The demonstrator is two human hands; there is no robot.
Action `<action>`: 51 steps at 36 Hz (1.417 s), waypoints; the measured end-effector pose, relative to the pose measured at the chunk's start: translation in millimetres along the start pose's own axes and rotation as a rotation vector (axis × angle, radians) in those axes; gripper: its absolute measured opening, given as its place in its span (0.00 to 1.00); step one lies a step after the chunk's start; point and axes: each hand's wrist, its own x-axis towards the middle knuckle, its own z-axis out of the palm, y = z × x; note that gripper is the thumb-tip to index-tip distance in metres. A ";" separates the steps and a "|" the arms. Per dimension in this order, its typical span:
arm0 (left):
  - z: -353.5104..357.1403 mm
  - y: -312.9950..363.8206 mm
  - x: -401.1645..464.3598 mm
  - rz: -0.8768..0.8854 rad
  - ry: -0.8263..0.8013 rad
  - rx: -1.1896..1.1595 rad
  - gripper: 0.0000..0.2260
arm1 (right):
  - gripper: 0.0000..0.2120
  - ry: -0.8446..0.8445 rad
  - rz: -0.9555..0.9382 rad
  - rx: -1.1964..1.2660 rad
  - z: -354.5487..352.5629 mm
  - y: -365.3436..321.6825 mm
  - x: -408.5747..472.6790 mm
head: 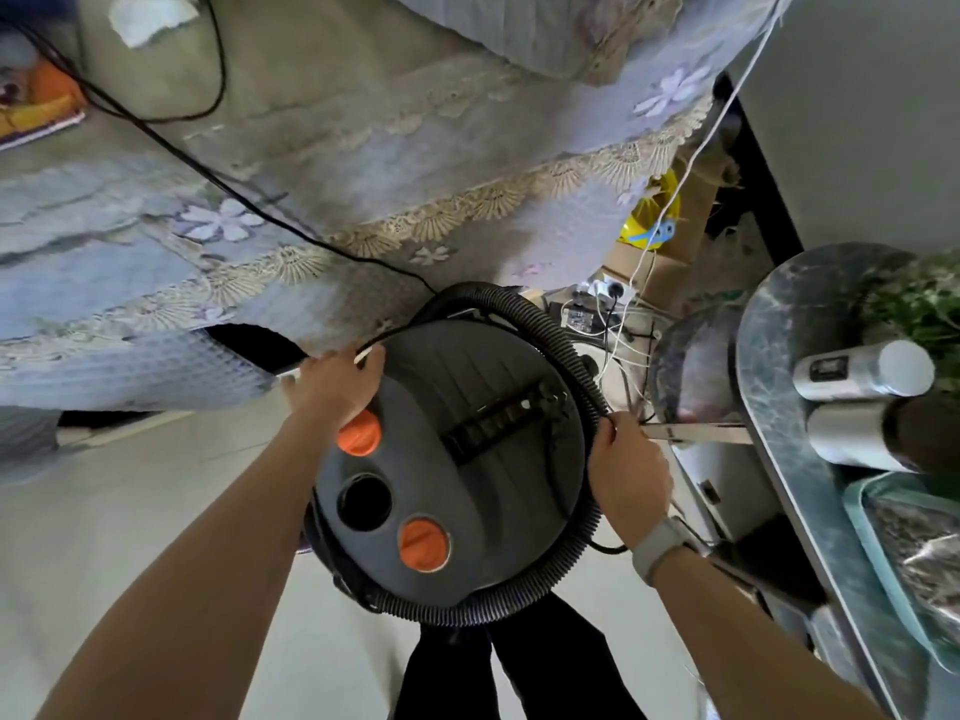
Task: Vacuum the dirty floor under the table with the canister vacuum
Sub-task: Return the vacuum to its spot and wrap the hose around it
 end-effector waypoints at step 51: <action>207.3 75.5 -224.2 0.920 -0.392 0.004 0.22 | 0.11 -0.406 0.551 1.290 17.2 142.9 -18.0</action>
